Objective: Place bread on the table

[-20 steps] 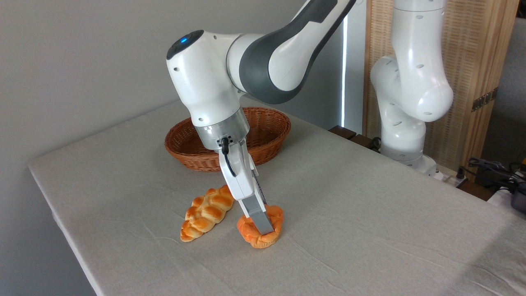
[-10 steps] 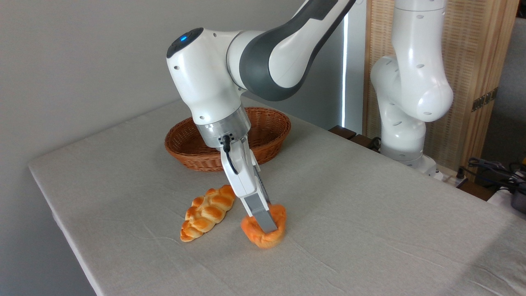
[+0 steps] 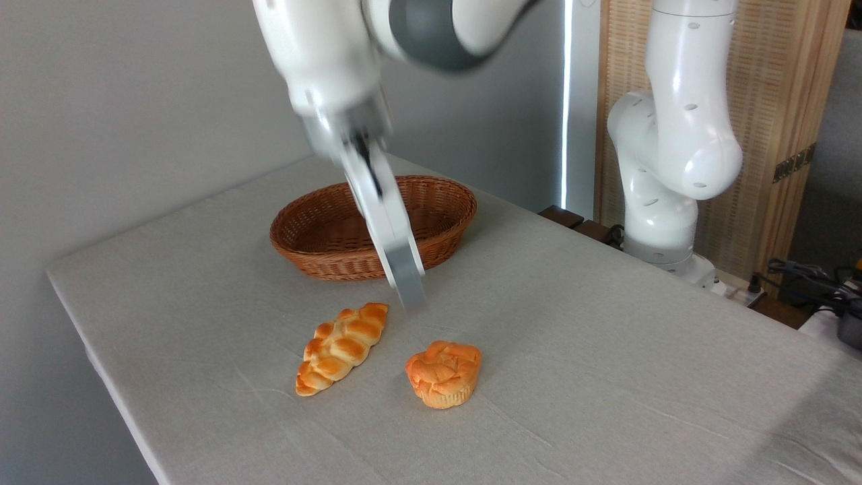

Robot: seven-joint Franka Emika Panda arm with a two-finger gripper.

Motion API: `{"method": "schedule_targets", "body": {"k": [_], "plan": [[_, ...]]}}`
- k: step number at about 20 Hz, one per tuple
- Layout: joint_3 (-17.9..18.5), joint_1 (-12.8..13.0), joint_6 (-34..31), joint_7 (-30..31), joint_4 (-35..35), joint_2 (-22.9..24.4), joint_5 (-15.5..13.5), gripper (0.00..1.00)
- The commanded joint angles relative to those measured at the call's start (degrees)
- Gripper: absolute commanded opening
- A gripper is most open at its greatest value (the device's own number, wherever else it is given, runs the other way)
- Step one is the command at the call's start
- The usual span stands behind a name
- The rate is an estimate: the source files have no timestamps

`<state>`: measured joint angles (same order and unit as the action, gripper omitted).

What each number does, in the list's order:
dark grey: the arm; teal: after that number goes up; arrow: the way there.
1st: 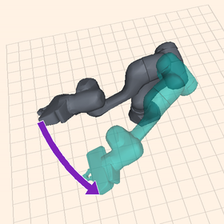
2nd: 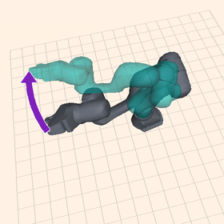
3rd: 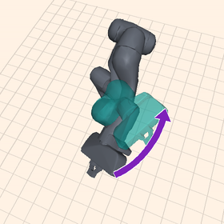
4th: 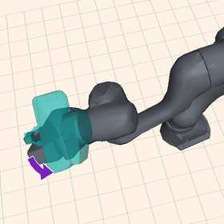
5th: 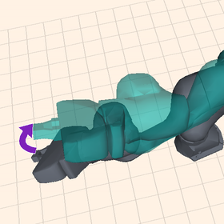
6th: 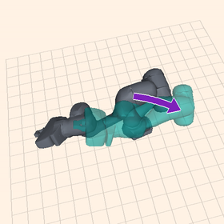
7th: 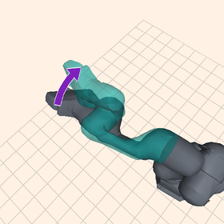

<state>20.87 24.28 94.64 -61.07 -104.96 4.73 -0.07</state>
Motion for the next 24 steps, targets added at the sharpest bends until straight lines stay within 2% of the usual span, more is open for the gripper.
{"method": "schedule_targets", "body": {"k": [1,3,4,7,9,11,15,19,22,24], "plan": [[-1.43,-4.74,-4.29,11.12,8.80,-0.69,-9.31,1.00],[-8.53,-14.04,-4.29,15.01,10.91,-0.42,-15.20,1.00],[-10.05,-16.18,-4.29,15.02,11.97,-0.42,-16.26,1.00],[-10.50,-16.46,-4.90,15.02,16.18,-2.35,-16.71,1.00],[-12.60,-16.64,-5.61,14.93,16.98,-3.32,-15.93,1.00],[-13.49,-16.73,-5.69,15.89,18.30,-3.94,-13.83,0.99],[-16.47,-16.64,-5.70,18.18,18.57,-5.25,-7.50,0.98],[-15.95,-16.73,-5.70,19.06,18.57,-5.52,-3.10,1.00],[-14.46,-16.99,-5.61,19.06,18.57,-5.61,-2.74,1.00],[-15.07,-17.08,-5.43,19.15,18.48,-5.52,-2.48,1.00]]}}
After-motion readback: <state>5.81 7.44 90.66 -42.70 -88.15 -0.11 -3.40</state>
